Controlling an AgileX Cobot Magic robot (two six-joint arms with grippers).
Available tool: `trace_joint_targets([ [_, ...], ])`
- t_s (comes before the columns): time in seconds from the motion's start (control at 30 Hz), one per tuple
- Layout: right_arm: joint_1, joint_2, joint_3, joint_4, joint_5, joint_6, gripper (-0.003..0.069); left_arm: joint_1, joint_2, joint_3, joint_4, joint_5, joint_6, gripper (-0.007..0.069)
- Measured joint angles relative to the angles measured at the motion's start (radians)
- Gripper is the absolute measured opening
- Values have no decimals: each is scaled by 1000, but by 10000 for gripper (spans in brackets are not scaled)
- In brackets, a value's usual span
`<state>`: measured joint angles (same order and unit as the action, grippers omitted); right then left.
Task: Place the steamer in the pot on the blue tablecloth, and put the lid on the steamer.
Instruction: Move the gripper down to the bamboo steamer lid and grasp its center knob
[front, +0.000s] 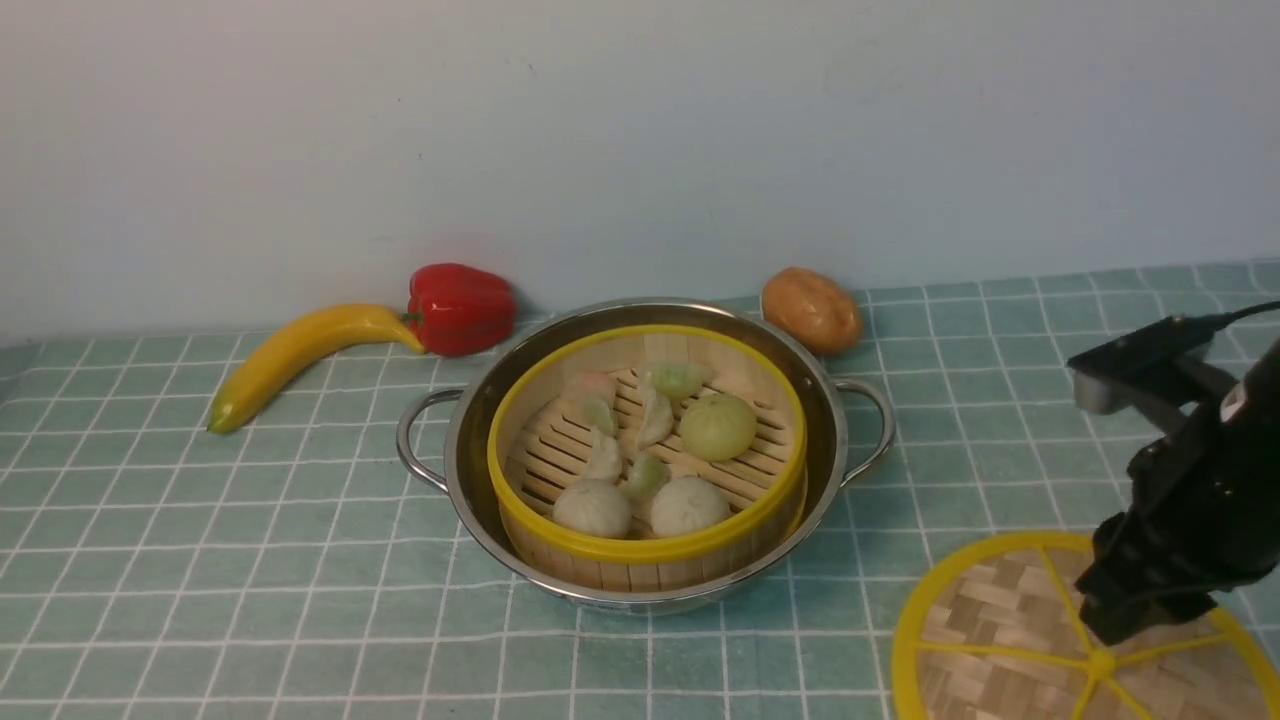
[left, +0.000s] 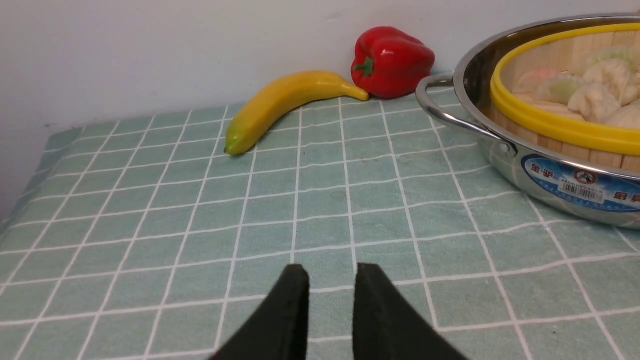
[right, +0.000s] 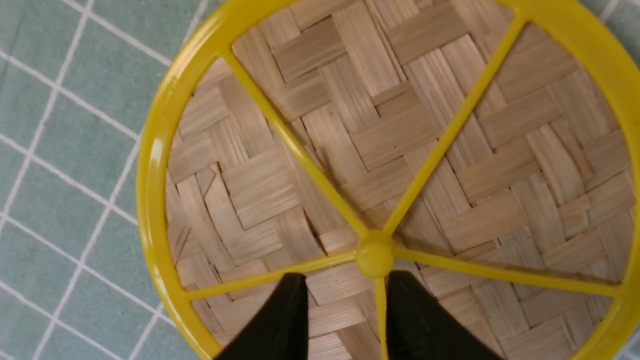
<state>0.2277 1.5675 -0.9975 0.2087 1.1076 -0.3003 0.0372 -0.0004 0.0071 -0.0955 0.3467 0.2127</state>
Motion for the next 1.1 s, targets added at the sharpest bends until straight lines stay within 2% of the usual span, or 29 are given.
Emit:
trace_joint_targets([
  [0.3, 34, 60, 0, -96, -27, 65, 240, 0, 0, 0, 0, 0, 0, 149],
  [0.67, 34, 167, -1, -92, -25, 78, 240, 0, 0, 0, 0, 0, 0, 160],
  [0.73, 34, 176, -5, -92, -18, 93, 219, 0, 0, 0, 0, 0, 0, 169],
  [0.8, 34, 176, -9, -91, -12, 102, 144, 0, 0, 0, 0, 0, 0, 170],
  [0.97, 35, 157, -6, -96, -18, 125, 148, 0, 0, 0, 0, 0, 0, 177],
  [1.1, 35, 71, -1, -152, -28, 236, 148, 0, 0, 0, 0, 0, 0, 181],
])
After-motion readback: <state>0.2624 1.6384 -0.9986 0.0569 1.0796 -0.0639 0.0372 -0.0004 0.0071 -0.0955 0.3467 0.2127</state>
